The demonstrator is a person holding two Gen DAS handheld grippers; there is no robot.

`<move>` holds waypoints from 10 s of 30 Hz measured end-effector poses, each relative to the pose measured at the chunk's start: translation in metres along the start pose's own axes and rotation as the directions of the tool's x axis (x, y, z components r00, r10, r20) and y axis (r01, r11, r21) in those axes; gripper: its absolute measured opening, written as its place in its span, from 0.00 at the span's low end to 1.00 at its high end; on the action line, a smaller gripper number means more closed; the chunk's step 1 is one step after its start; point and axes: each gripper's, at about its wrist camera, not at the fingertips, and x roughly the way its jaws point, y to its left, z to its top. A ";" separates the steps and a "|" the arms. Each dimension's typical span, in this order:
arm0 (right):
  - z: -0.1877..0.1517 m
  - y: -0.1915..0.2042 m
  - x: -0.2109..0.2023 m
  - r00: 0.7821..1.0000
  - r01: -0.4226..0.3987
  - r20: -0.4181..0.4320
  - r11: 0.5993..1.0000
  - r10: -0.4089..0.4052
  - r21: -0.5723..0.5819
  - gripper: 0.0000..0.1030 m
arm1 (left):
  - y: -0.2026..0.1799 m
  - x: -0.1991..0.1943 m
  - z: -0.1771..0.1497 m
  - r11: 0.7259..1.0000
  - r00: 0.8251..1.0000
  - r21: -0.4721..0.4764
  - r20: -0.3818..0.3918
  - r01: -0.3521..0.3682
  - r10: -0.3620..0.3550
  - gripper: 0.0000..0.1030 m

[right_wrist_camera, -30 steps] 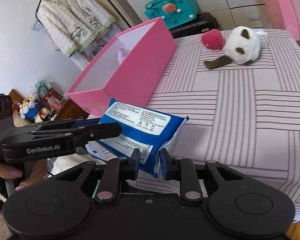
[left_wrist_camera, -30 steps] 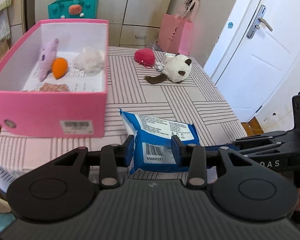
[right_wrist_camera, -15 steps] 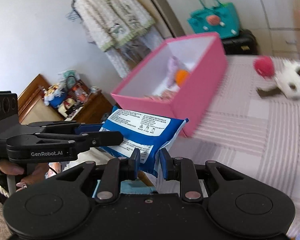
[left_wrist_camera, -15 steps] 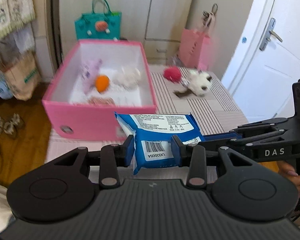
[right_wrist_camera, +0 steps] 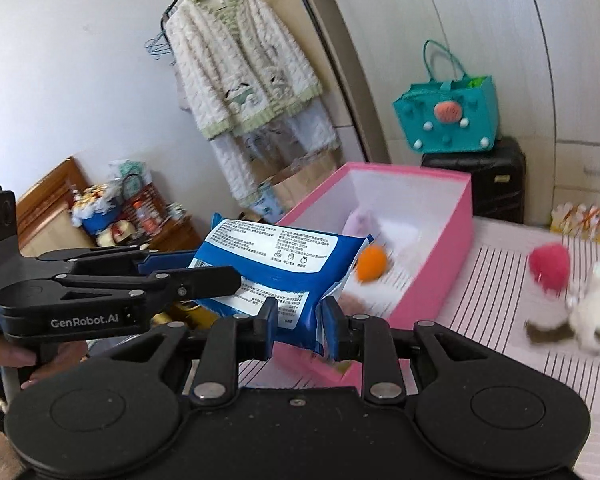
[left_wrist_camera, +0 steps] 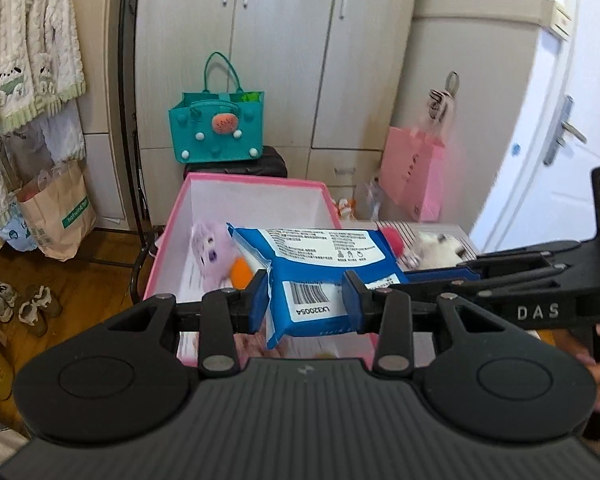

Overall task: Organize soft objects
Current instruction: 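Carry the blue pack into the pink box and open the left tool, then withdraw the left tool and move it to the cat plush, then grasp the white-and-brown cat plush with the left tool, then lift the cat plush and lower it into the pink box, then open the left tool and withdraw both tools toward the pom-pom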

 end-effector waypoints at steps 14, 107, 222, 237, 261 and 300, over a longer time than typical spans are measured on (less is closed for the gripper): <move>0.015 -0.032 0.088 0.980 0.158 -0.119 0.987 -0.159 -0.016 0.30 | 0.049 0.106 -0.005 0.990 0.985 -0.139 -0.171 0.015 -0.039 0.37; -0.087 -0.215 -0.022 0.903 0.411 0.203 0.897 -0.377 -0.161 0.89 | -0.194 0.227 -0.025 0.951 0.955 0.107 -0.093 0.290 -0.281 0.84; 0.044 0.020 0.025 0.996 0.092 0.005 0.992 -0.092 -0.082 0.64 | 0.020 0.032 0.042 0.955 0.969 -0.184 -0.048 0.231 -0.244 0.52; 0.053 -0.001 0.098 0.971 0.227 0.011 0.913 -0.238 -0.339 0.64 | 0.058 0.132 0.030 0.917 0.960 -0.342 -0.112 0.207 -0.258 0.52; 0.052 -0.060 0.050 0.991 0.122 -0.046 0.991 -0.125 -0.058 0.66 | 0.071 0.077 0.038 0.972 0.988 -0.225 -0.119 0.073 -0.102 0.62; -0.068 -0.124 -0.113 0.966 0.258 0.046 0.966 -0.256 -0.023 0.70 | -0.149 0.064 -0.011 0.930 0.927 0.226 -0.310 0.289 -0.213 0.72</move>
